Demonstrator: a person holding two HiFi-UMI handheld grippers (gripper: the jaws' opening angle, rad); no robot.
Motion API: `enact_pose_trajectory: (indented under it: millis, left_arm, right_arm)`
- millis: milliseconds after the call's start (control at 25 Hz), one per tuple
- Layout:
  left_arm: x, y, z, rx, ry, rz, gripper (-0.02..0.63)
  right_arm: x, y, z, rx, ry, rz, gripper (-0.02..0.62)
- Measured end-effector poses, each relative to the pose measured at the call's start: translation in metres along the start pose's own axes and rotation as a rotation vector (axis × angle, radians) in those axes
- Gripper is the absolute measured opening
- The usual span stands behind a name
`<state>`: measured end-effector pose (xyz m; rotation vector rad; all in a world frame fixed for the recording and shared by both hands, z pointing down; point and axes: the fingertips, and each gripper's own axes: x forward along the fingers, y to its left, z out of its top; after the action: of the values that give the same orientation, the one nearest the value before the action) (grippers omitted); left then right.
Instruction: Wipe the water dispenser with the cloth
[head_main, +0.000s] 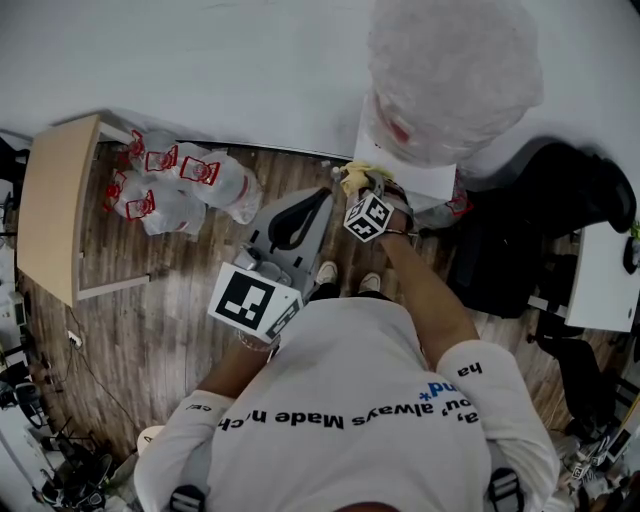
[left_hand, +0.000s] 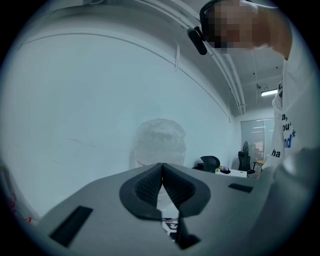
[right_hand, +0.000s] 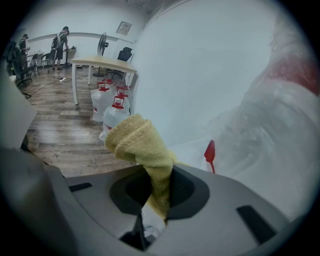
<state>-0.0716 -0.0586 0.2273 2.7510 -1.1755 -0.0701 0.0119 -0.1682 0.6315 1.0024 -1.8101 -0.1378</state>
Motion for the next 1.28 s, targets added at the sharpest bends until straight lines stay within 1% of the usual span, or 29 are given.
enact_pose_trajectory:
  millis: [120,200,320,440,560,680,840,1040,1120,1280]
  left_arm:
    - [0.001,-0.001,0.001,0.001,-0.003,0.001,0.02]
    - [0.003,-0.002,0.0,-0.001,-0.002,0.0,0.02]
    - [0.004,-0.002,0.0,-0.004,-0.002,-0.003,0.02]
    - [0.008,-0.004,0.0,-0.005,-0.003,-0.009,0.02]
    - [0.012,-0.007,-0.001,-0.006,-0.002,-0.018,0.02]
    - [0.015,-0.009,-0.003,-0.006,0.001,-0.026,0.02]
    - [0.018,-0.011,-0.004,-0.007,0.005,-0.03,0.019]
    - [0.019,-0.009,-0.004,-0.004,0.01,-0.023,0.019]
    - [0.019,-0.007,-0.005,-0.004,0.013,-0.02,0.02]
    - [0.02,-0.006,-0.006,-0.006,0.018,-0.017,0.02]
  right_arm:
    - [-0.009,-0.004,0.005,0.02,-0.017,0.001,0.061]
    - [-0.019,-0.01,0.011,0.034,-0.052,-0.019,0.061]
    - [-0.035,-0.025,0.016,0.037,-0.099,-0.083,0.061]
    - [-0.046,-0.045,0.015,0.039,-0.125,-0.153,0.061]
    - [-0.052,-0.064,0.008,0.046,-0.127,-0.211,0.061]
    - [-0.052,-0.075,0.0,0.036,-0.115,-0.24,0.061]
    - [-0.042,-0.079,-0.021,0.016,-0.065,-0.242,0.061]
    - [-0.02,-0.078,-0.055,0.011,0.021,-0.218,0.061]
    - [-0.014,-0.077,-0.06,0.02,0.03,-0.193,0.061]
    - [-0.008,-0.076,-0.059,0.078,0.035,-0.139,0.046]
